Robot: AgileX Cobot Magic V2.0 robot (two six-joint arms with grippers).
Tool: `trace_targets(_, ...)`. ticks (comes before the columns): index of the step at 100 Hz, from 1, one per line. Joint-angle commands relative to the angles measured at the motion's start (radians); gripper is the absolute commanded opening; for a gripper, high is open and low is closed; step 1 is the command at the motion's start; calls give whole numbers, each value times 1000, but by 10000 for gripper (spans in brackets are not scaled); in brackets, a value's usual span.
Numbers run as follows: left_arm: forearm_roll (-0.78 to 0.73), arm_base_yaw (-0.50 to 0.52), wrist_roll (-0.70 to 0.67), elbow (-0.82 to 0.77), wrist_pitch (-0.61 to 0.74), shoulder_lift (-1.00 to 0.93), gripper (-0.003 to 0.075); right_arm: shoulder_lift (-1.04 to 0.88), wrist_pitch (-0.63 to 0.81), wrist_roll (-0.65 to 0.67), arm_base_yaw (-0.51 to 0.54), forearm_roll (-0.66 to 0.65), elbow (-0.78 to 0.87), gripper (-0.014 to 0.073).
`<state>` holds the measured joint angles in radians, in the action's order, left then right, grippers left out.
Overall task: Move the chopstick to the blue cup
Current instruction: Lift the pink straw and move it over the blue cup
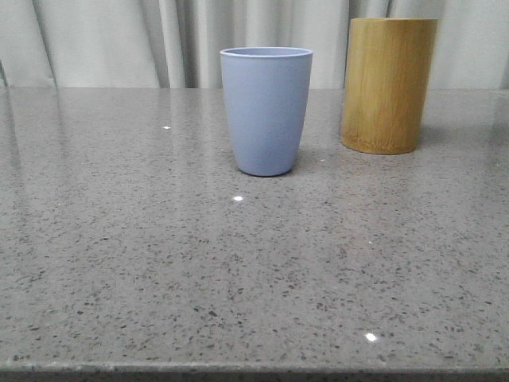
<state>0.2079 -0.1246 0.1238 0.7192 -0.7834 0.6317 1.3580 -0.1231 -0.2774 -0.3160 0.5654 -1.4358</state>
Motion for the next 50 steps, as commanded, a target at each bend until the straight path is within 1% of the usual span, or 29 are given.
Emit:
trace_targets(1,18,3,-9,27,72,0,503,-24,98,-11,-39,22,-33,-68)
trace_targets(23,18,3,-9,27,72,0,503,15,123,-11,-139,22,-33,-68)
trace_targets(38,18,3,-9,27,72,0,503,59,123,-11,-163,22,-33,-68)
trace_targets(50,18,3,-9,27,72,0,503,97,94,-11,-166,22,-33,-68)
